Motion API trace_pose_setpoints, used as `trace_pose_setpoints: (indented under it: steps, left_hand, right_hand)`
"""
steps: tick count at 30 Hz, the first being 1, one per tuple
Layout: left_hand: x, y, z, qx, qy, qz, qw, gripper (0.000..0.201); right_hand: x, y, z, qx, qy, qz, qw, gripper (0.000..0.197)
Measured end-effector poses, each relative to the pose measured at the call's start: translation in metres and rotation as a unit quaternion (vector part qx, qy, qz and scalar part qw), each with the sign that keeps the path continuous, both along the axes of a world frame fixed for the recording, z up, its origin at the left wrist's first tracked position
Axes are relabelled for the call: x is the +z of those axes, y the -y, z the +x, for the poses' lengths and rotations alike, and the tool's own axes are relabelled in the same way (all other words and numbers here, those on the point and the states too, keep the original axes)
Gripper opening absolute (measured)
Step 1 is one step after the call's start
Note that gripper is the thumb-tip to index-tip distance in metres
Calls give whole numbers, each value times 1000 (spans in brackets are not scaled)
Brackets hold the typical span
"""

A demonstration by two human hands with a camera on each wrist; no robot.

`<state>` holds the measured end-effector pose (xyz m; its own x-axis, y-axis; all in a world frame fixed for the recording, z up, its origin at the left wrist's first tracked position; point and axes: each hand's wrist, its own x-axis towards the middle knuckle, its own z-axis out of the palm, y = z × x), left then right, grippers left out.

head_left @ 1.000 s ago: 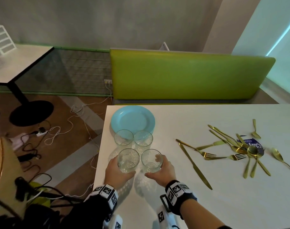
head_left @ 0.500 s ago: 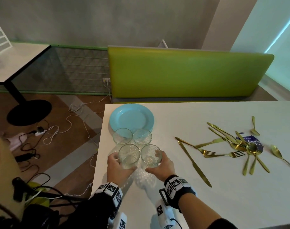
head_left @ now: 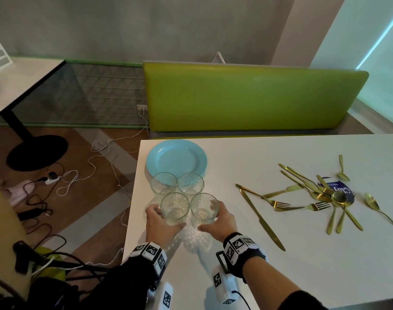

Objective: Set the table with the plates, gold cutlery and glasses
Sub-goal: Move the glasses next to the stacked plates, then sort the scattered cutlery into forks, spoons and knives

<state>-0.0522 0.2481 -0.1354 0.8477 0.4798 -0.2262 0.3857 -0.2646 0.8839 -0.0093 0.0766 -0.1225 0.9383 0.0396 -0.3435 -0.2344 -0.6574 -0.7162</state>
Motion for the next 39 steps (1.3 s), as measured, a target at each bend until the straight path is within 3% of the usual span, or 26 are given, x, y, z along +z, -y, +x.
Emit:
trace_pose_setpoints:
  steps: [11,14,17,22,28,31,34,39]
  left_hand:
    - [12,8,-1,-16,-1,14,1000,105]
    - [17,14,-7,4,28,82,996,113]
    - [20,19,-8,13,118,174,978,116]
    - [42,30,5,-1,264,227,937,94]
    - [91,65,40,-65,334,219,914,47]
    - [111,94,57,-131,308,199,921,38]
    - [124,128,75,-222,222,173,933,34]
    - [116,187,113,-305,91,185,930,37]
  right_hand:
    - [9,6,-1,10,-7,5,1000,91]
    - [14,10,-3,12,-10,4,1000,92]
    - [19,16,-2,6,-12,7,1000,96]
    - [37,33,3,-18,3,1,1000,94]
    - [71,67,13,-66,36,-1,997,84]
    - [87,95,19,-102,56,-23,993,75]
    - [99,134,23,-133,66,-45,988,65]
    - [102,210,30,-193,78,-92,974,47]
